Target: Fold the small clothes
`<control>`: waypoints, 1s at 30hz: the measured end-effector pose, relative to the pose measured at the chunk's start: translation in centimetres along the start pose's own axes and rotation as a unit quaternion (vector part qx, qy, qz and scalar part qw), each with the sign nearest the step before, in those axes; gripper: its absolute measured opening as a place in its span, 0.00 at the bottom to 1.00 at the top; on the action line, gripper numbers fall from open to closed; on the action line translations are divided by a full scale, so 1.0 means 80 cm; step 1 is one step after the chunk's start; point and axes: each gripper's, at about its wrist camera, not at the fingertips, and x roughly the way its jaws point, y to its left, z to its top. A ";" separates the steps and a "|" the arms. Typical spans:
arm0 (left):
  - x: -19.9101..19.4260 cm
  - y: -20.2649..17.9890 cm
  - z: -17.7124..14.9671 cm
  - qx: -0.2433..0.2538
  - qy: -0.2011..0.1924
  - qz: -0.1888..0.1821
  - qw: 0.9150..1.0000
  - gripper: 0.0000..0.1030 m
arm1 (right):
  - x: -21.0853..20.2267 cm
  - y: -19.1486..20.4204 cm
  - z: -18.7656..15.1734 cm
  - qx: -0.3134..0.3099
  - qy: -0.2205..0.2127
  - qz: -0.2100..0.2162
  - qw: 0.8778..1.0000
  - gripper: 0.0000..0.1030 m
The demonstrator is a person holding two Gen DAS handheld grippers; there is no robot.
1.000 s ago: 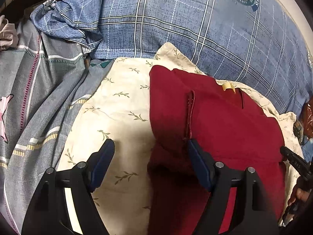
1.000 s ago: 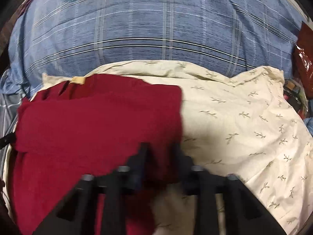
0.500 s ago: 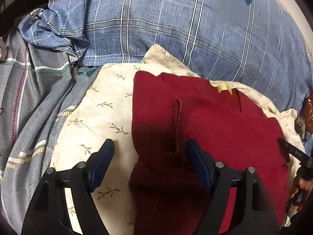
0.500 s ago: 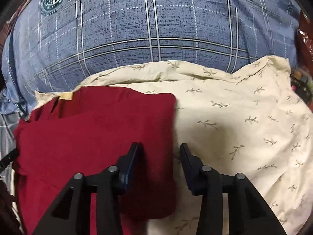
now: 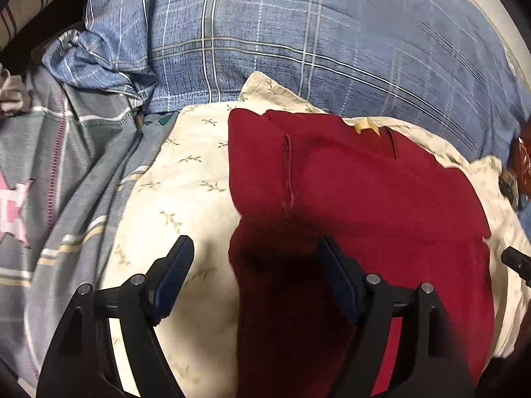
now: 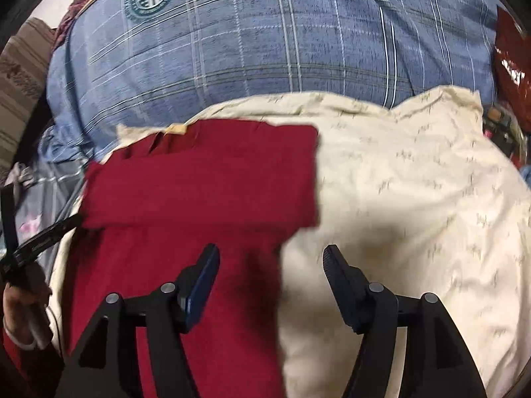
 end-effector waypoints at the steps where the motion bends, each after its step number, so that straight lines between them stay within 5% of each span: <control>1: -0.007 -0.001 -0.003 0.004 -0.003 0.002 1.000 0.74 | -0.004 0.002 -0.005 -0.003 0.002 0.002 1.000 0.64; 19: -0.073 0.006 -0.092 0.014 -0.002 0.006 1.000 0.74 | -0.032 0.011 -0.093 0.003 0.021 0.014 1.000 0.67; 30: -0.081 0.008 -0.120 0.001 0.015 -0.017 1.000 0.74 | -0.044 0.020 -0.103 0.014 0.004 0.008 1.000 0.71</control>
